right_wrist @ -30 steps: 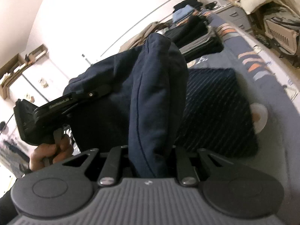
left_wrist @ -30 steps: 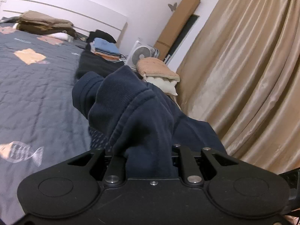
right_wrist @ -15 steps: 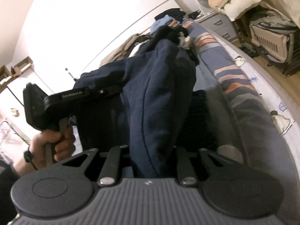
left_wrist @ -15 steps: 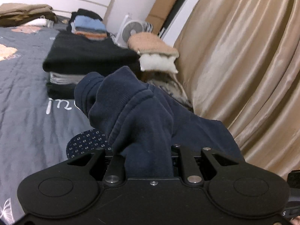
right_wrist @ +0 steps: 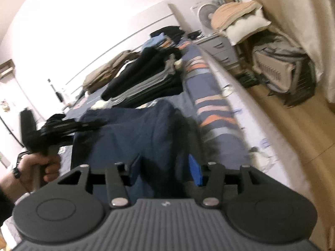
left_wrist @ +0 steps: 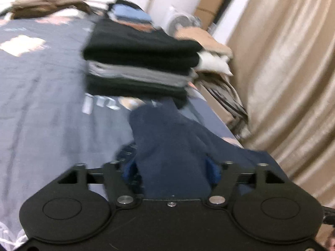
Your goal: Fold clothes
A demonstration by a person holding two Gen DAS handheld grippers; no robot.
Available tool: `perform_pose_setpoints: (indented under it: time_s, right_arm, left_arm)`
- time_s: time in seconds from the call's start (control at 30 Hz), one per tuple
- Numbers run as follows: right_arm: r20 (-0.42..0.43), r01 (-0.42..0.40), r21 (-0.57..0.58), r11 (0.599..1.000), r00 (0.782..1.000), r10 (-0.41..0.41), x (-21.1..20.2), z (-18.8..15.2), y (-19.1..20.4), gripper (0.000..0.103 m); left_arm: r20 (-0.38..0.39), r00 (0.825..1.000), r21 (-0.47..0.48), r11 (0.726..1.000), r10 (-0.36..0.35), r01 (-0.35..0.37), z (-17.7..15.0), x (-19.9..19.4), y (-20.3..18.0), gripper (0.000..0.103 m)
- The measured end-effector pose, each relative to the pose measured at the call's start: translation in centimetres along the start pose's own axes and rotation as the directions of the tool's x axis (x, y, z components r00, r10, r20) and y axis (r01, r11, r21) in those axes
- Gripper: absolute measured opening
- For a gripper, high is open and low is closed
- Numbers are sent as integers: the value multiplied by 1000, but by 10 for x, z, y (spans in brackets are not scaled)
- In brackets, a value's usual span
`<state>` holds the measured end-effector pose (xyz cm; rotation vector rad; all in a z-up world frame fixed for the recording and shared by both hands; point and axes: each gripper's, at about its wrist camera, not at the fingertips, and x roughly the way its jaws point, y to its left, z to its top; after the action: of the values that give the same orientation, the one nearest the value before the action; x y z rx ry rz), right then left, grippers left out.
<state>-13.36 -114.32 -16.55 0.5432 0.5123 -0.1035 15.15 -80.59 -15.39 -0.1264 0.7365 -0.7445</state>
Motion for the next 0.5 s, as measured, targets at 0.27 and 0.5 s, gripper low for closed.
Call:
perform_pose_setpoints:
  time_s: [0.27, 0.5]
  right_arm:
    - [149, -188, -44, 981, 970, 193, -29, 9, 16, 49]
    - [-40, -238, -38, 971, 971, 237, 16, -5, 36, 50]
  left_arm:
    - [139, 990, -8, 1000, 16, -15, -16, -80, 0, 90]
    - [120, 990, 245, 969, -69, 38, -84, -107, -81, 90]
